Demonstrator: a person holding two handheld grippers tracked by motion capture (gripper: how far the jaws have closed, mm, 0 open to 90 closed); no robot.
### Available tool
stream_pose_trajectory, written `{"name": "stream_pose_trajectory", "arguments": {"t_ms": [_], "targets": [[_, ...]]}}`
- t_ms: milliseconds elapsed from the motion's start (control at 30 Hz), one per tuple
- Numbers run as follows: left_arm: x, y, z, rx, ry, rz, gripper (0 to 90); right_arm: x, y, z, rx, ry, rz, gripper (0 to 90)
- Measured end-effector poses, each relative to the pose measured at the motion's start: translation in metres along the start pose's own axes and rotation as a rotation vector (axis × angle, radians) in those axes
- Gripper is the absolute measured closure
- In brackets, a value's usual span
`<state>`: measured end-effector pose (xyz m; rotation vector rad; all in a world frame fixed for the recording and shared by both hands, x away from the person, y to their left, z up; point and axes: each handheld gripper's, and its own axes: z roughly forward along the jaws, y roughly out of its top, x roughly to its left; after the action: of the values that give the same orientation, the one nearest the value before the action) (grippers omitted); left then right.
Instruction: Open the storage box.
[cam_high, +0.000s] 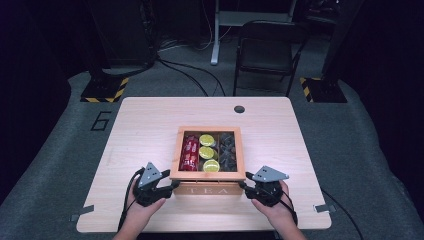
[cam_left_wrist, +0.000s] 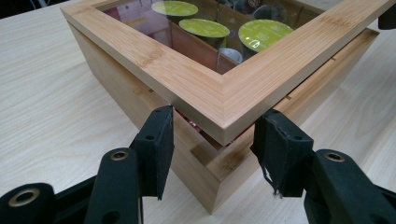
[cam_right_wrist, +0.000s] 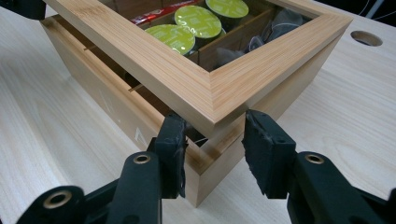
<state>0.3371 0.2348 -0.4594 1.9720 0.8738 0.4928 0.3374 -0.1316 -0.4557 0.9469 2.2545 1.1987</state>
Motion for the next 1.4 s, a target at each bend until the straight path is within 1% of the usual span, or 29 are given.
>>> {"name": "stream_pose_trajectory", "arguments": {"t_ms": [33,67,100,133,167,200,233,267,300,333,367,400,467,500,567,600,667,767,800,867,967,1000,1100,1167,1267,1333,1400], "targets": [[0.0,0.0,0.0,-0.004,-0.002,-0.008,48.0,-0.001,0.001,0.0,-0.001,-0.001,-0.003,58.3],[0.001,0.002,-0.001,-0.002,-0.009,-0.005,48.0,-0.001,0.002,-0.001,-0.006,0.001,-0.001,58.3],[0.001,0.002,-0.001,-0.011,-0.01,-0.014,47.9,-0.001,0.003,-0.001,-0.006,0.004,0.002,58.2],[0.002,0.004,-0.001,-0.017,-0.007,-0.011,47.6,-0.001,0.003,-0.002,-0.011,0.002,0.007,58.2],[0.003,0.006,-0.003,-0.012,-0.011,-0.004,46.8,-0.002,0.005,-0.002,-0.013,0.002,0.002,58.3],[0.003,0.008,-0.003,-0.011,-0.006,0.01,46.2,-0.003,0.006,-0.003,-0.016,0.001,0.004,58.3],[0.003,0.01,-0.004,-0.007,-0.006,0.017,45.9,-0.003,0.007,-0.004,-0.017,0.002,0.007,58.3],[0.003,0.011,-0.005,-0.013,0.002,0.023,45.9,-0.004,0.009,-0.004,-0.017,0.005,0.002,58.3],[0.003,0.013,-0.005,-0.009,-0.001,0.025,45.9,-0.005,0.01,-0.005,-0.021,0.001,0.002,58.2],[0.003,0.014,-0.006,-0.016,0.003,0.025,45.9,-0.005,0.011,-0.005,-0.018,0.0,0.004,58.1],[0.004,0.015,-0.007,-0.015,-0.004,0.021,45.9,-0.005,0.012,-0.006,-0.02,0.0,-0.002,58.0],[0.004,0.016,-0.006,-0.03,0.004,0.017,45.9,-0.005,0.015,-0.007,-0.02,-0.003,-0.005,58.0],[0.005,0.018,-0.008,-0.026,-0.009,0.01,46.0,-0.006,0.018,-0.008,-0.022,-0.004,-0.015,57.9],[0.006,0.019,-0.009,-0.031,-0.008,0.006,46.0,-0.006,0.019,-0.009,-0.023,-0.006,-0.023,57.9],[0.007,0.022,-0.01,-0.043,-0.012,-0.005,46.0,-0.007,0.022,-0.01,-0.03,-0.008,-0.025,57.8],[0.008,0.024,-0.011,-0.041,-0.013,0.004,46.0,-0.007,0.024,-0.011,-0.031,-0.009,-0.019,57.6],[0.009,0.028,-0.012,-0.051,-0.015,-0.007,46.0,-0.009,0.028,-0.012,-0.036,-0.006,-0.015,57.4],[0.012,0.034,-0.014,-0.059,-0.018,-0.004,45.9,-0.013,0.035,-0.014,-0.037,0.01,0.007,57.3],[0.012,0.035,-0.014,-0.066,-0.016,-0.008,45.9,-0.014,0.037,-0.015,-0.037,0.016,0.008,57.3],[0.013,0.04,-0.016,-0.067,-0.017,-0.002,46.0,-0.016,0.041,-0.017,-0.039,0.019,0.011,57.4],[0.015,0.048,-0.018,-0.07,-0.015,0.008,46.0,-0.018,0.049,-0.019,-0.05,0.014,-0.003,57.4],[0.016,0.052,-0.019,-0.077,-0.008,0.017,46.0,-0.019,0.051,-0.02,-0.052,0.012,-0.004,57.4],[0.017,0.06,-0.021,-0.09,0.0,0.024,46.6,-0.022,0.06,-0.022,-0.061,0.011,-0.01,57.6],[0.019,0.066,-0.022,-0.094,0.003,0.025,47.0,-0.025,0.066,-0.024,-0.068,0.007,-0.028,57.6],[0.021,0.072,-0.023,-0.098,0.002,0.029,47.5,-0.026,0.073,-0.026,-0.068,-0.003,-0.036,57.6],[0.022,0.076,-0.023,-0.1,0.006,0.032,47.8,-0.028,0.078,-0.026,-0.065,-0.002,-0.06,57.6],[0.024,0.08,-0.023,-0.1,0.009,0.036,48.5,-0.029,0.083,-0.026,-0.066,-0.011,-0.06,57.5]]}}
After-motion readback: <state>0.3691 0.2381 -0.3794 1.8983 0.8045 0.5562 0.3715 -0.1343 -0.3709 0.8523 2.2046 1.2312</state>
